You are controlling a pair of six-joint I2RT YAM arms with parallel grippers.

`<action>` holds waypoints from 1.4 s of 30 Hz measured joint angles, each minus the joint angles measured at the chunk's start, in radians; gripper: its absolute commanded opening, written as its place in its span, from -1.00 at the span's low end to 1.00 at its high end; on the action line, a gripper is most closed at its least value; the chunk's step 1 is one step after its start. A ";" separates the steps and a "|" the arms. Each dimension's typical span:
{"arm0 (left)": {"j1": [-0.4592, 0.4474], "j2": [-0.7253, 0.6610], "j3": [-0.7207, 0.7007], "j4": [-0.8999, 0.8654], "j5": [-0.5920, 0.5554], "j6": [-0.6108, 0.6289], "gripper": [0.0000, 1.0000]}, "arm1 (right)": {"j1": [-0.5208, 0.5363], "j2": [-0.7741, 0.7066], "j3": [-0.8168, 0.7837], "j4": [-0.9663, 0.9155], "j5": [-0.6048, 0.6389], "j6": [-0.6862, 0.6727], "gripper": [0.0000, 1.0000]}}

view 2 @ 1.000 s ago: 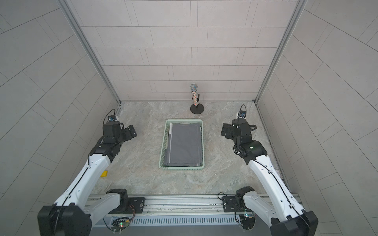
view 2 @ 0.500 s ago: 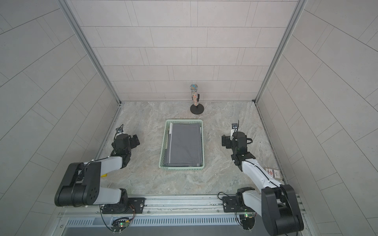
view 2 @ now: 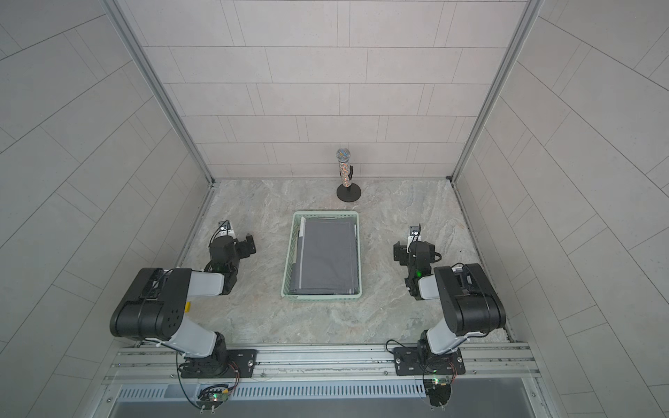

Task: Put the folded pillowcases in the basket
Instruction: Reset both arms

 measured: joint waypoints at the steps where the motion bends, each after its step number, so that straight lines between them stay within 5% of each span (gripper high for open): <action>1: -0.003 0.000 -0.008 0.010 -0.011 -0.003 1.00 | 0.000 -0.002 0.011 -0.001 0.007 0.001 1.00; 17: -0.004 -0.027 -0.035 0.037 -0.071 -0.015 1.00 | -0.005 -0.005 0.046 0.016 0.042 0.014 1.00; 27: -0.008 -0.009 -0.018 0.035 0.172 0.070 1.00 | -0.005 -0.005 0.045 0.016 0.047 0.014 1.00; 42: -0.008 -0.008 -0.018 0.035 0.229 0.094 1.00 | -0.005 -0.005 0.045 0.016 0.047 0.014 1.00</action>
